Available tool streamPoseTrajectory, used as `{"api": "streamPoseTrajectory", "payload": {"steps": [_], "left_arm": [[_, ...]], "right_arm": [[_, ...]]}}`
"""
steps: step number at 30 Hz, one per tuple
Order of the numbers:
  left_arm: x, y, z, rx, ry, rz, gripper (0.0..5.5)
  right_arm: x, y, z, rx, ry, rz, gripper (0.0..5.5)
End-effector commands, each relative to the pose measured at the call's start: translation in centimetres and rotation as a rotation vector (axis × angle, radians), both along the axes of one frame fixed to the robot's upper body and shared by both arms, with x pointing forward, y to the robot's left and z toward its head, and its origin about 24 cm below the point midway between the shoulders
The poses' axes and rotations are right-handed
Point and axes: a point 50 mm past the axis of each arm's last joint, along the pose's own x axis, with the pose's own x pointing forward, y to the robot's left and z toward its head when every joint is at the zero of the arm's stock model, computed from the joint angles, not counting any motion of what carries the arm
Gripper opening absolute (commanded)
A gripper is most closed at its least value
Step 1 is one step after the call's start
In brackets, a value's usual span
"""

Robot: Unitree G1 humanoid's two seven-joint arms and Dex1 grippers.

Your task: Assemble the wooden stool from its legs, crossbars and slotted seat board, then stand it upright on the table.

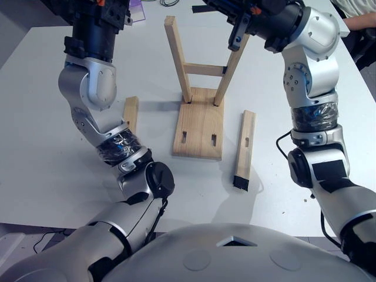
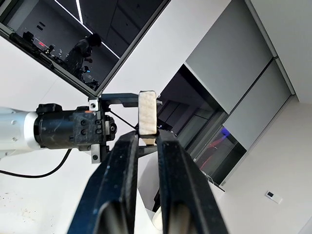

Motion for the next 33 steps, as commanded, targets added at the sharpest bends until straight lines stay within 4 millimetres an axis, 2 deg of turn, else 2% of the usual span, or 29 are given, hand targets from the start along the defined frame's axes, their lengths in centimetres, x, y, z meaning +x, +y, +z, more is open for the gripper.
{"api": "streamPoseTrajectory", "payload": {"steps": [1,4,17,24,33], "left_arm": [[0.0,-4.0,2.0,-0.116,-0.060,-0.148,3.35],[0.0,-4.1,1.8,-0.111,-0.049,-0.150,3.35],[0.1,-4.0,1.3,-0.091,-0.038,-0.148,1.30],[0.0,-3.2,1.1,-0.020,-0.064,-0.116,1.30],[-0.1,-3.7,0.0,0.068,-0.063,-0.146,1.30]], "right_arm": [[-0.2,0.1,-0.2,-0.010,-0.002,0.010,0.42],[-0.1,0.2,0.0,-0.006,-0.007,0.010,0.42],[0.1,0.0,0.3,-0.001,-0.015,-0.006,0.42],[0.4,-0.5,0.2,0.009,0.015,-0.016,0.42],[1.2,-1.4,1.0,0.064,0.051,-0.057,0.42]]}}
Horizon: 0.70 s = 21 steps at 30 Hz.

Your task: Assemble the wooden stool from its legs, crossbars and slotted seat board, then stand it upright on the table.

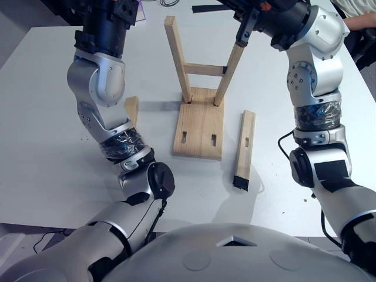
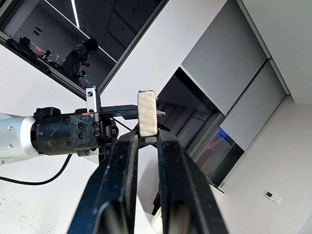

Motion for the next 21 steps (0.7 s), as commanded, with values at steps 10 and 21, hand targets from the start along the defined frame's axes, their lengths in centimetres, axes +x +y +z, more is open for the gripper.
{"api": "streamPoseTrajectory", "payload": {"steps": [10,21], "left_arm": [[-1.3,-3.2,-1.1,0.127,-0.056,-0.124,1.30],[-1.6,-2.6,-0.7,0.173,-0.116,-0.048,1.30]], "right_arm": [[1.9,-0.8,0.5,0.058,0.105,-0.106,0.41],[2.2,-3.8,-0.6,0.093,0.188,-0.270,0.00]]}}
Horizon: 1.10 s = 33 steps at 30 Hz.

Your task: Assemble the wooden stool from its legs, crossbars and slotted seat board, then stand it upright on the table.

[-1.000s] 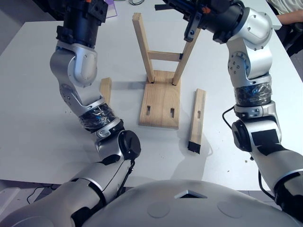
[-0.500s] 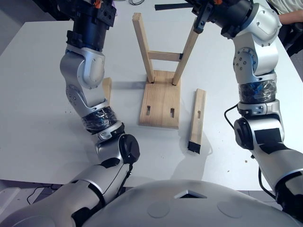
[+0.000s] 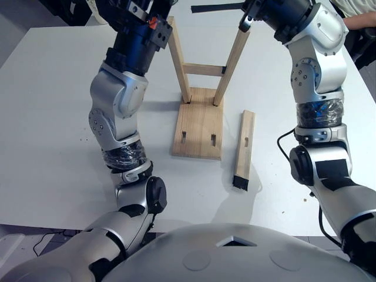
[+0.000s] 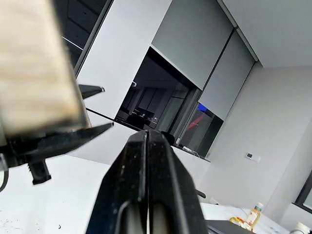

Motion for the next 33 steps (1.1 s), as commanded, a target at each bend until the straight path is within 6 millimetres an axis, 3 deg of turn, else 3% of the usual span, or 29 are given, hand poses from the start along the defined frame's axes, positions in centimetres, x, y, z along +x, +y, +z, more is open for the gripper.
{"api": "streamPoseTrajectory", "payload": {"steps": [1,3,5,8,11,13,18,25,29,33], "left_arm": [[-0.1,0.5,0.3,0.051,-0.052,0.058,1.30],[0.0,1.3,0.8,0.117,-0.132,0.149,1.30],[-0.3,2.1,1.8,0.296,-0.305,0.281,1.30],[-1.3,0.9,2.3,0.634,-0.576,0.367,1.30],[-4.5,5.7,4.0,0.856,-0.703,0.421,1.30],[-5.0,7.8,3.9,0.977,-0.739,0.424,1.30],[-3.5,10.8,2.1,1.236,-0.764,0.404,1.30],[-1.5,14.9,-3.6,1.599,-0.711,0.244,1.29],[-1.2,15.7,-6.1,1.657,-0.709,0.134,1.29],[-1.2,17.1,-7.0,1.716,-0.711,0.100,1.29]], "right_arm": [[0.8,-3.5,-0.4,0.013,0.031,-0.186,0.00],[1.1,-5.6,-0.6,0.031,0.053,-0.282,0.00],[0.9,-7.6,-0.3,0.080,0.065,-0.359,0.00],[0.3,-9.6,0.2,0.144,0.054,-0.431,0.45],[-0.3,-10.7,0.9,0.229,0.056,-0.441,0.90],[-0.5,-11.1,0.9,0.286,0.070,-0.460,1.20],[-0.7,-10.8,-0.2,0.341,0.129,-0.467,1.26],[0.7,-11.2,-3.0,0.306,0.225,-0.604,1.26],[1.6,-12.0,-3.5,0.298,0.235,-0.664,1.26],[1.9,-12.5,-3.4,0.302,0.232,-0.682,1.26]]}}
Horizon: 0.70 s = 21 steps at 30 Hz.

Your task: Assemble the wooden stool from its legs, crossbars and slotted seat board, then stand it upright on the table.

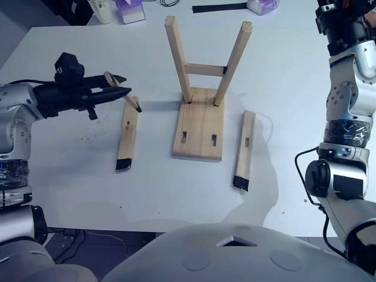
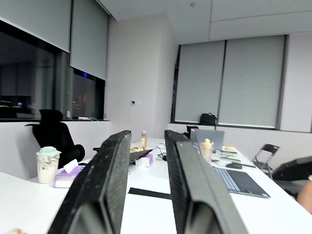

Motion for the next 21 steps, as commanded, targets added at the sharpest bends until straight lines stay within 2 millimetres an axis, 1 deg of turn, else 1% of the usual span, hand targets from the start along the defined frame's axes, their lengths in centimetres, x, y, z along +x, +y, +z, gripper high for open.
{"api": "streamPoseTrajectory", "payload": {"steps": [1,4,6,8,10,15,17,21], "left_arm": [[0.1,1.4,-0.3,0.071,0.005,-0.010,1.29],[0.3,2.6,0.1,0.116,0.004,-0.010,1.29],[0.4,3.1,-0.3,0.161,0.033,-0.036,1.29],[0.7,3.1,-0.8,0.190,0.056,-0.070,1.29],[1.3,3.1,-1.2,0.209,0.055,-0.074,1.29],[2.2,2.7,-1.9,0.193,0.047,-0.088,1.29],[2.3,2.7,-2.0,0.181,0.041,-0.082,1.29],[1.6,2.9,-3.0,0.186,0.072,-0.086,1.29]], "right_arm": [[0.2,-0.5,1.1,-0.019,-0.033,-0.025,1.26],[0.0,-0.6,0.4,-0.018,-0.017,-0.035,1.26],[-0.1,-0.6,-0.1,-0.014,-0.010,-0.043,1.26],[-0.2,-0.6,-0.3,-0.006,-0.004,-0.050,1.26],[-0.1,-0.6,-0.5,0.002,-0.001,-0.053,1.26],[0.2,-0.4,-0.6,0.017,0.009,-0.052,1.26],[0.3,-0.3,-0.7,0.014,0.015,-0.046,1.26],[0.5,-0.5,-0.8,0.017,0.024,-0.046,1.26]]}}
